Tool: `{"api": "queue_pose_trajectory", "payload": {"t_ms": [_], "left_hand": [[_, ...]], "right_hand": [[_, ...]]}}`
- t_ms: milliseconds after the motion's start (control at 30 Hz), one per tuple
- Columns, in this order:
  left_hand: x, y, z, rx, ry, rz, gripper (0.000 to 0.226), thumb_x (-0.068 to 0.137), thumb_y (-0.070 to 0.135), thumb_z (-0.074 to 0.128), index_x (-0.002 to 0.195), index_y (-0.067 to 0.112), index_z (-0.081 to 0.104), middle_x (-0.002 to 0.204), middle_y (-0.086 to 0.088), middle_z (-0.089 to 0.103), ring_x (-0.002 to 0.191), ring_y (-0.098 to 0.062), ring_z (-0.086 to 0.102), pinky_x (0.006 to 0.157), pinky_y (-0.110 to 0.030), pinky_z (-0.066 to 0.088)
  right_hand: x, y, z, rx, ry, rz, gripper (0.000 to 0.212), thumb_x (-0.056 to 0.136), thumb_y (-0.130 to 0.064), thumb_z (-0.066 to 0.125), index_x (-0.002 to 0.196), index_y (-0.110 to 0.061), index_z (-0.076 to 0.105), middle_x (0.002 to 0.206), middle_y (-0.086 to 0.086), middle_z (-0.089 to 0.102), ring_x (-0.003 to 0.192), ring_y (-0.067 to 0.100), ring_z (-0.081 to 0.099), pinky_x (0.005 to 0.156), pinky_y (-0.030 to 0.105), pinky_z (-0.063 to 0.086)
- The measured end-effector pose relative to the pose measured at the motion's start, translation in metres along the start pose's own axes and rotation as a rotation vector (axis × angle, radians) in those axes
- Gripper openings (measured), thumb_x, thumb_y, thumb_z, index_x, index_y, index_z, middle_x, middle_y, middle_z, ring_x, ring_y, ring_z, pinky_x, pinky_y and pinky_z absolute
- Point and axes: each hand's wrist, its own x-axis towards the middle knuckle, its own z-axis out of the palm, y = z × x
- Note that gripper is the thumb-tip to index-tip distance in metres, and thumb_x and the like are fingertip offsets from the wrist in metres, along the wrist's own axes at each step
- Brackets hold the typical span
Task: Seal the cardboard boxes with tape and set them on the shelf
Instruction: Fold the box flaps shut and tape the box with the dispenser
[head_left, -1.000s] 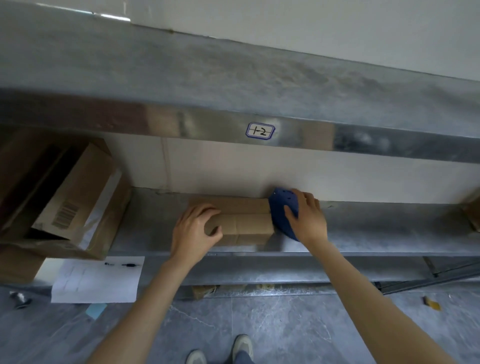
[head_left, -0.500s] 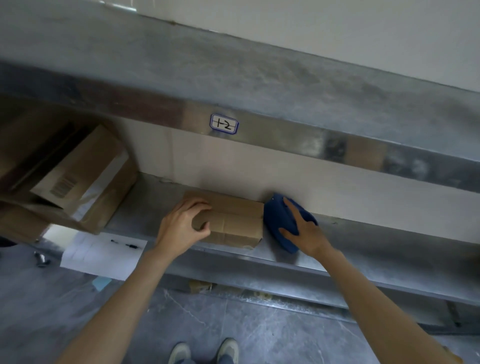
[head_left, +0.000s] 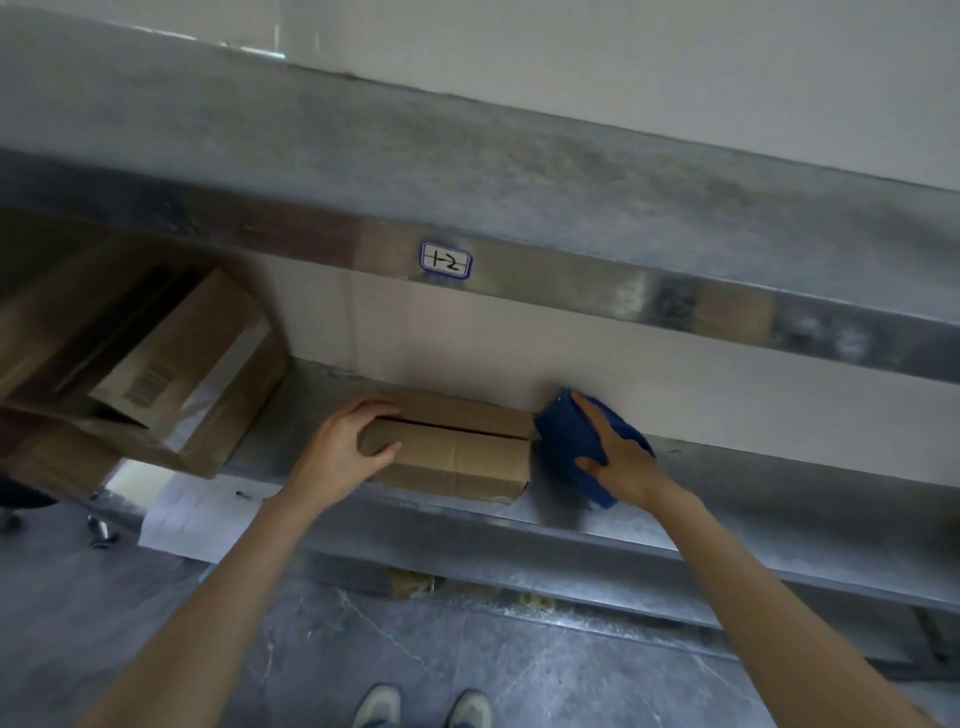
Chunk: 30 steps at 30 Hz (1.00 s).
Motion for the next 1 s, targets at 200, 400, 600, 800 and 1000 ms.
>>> {"api": "queue_pose_trajectory", "payload": {"t_ms": [200,400,600,800,1000], "left_hand": [[0.0,-0.01,-0.011,-0.038,-0.066,-0.007,0.037,0.084,0.02,0.078,0.119,0.024,0.067,0.126,0.01,0.056,0.118,-0.003,0.051,0.099,-0.019,0.037],[0.003,-0.02,-0.014,-0.169,-0.134,0.012,0.033,0.085,0.016,0.076,0.114,0.027,0.064,0.125,0.007,0.05,0.117,-0.006,0.05,0.102,-0.025,0.041],[0.003,-0.024,-0.008,-0.234,-0.118,0.006,0.035,0.085,0.015,0.077,0.118,0.018,0.065,0.128,0.006,0.048,0.116,-0.002,0.046,0.096,-0.012,0.034],[0.005,-0.026,-0.007,-0.243,-0.091,0.003,0.036,0.081,0.011,0.078,0.114,0.013,0.063,0.126,0.002,0.053,0.114,-0.003,0.047,0.091,0.001,0.029],[0.003,-0.025,-0.003,-0.263,-0.04,0.014,0.036,0.08,0.007,0.076,0.113,0.013,0.062,0.126,0.001,0.054,0.111,0.003,0.046,0.092,0.0,0.03]], "right_hand": [[-0.024,-0.034,-0.019,0.018,0.116,0.01,0.085,0.1,-0.024,0.055,0.143,-0.061,-0.008,0.125,0.014,0.054,0.085,0.032,0.063,0.07,0.048,0.058],[-0.034,-0.09,-0.028,0.065,0.246,-0.128,0.092,0.096,-0.025,0.06,0.132,-0.074,-0.008,0.13,0.012,0.052,0.09,0.031,0.063,0.074,0.052,0.057],[-0.023,-0.151,0.002,0.035,0.096,-0.272,0.09,0.097,-0.027,0.061,0.141,-0.066,-0.007,0.118,0.014,0.06,0.082,0.026,0.064,0.073,0.044,0.057],[-0.015,-0.167,0.026,-0.133,-0.01,-0.213,0.083,0.101,-0.028,0.053,0.138,-0.061,-0.014,0.091,0.015,0.063,0.071,0.027,0.057,0.065,0.039,0.049],[-0.019,-0.16,0.034,-0.242,0.168,-0.297,0.07,0.104,-0.035,0.042,0.145,-0.058,-0.009,0.054,-0.004,0.041,0.048,0.016,0.043,0.044,0.026,0.028]]}}
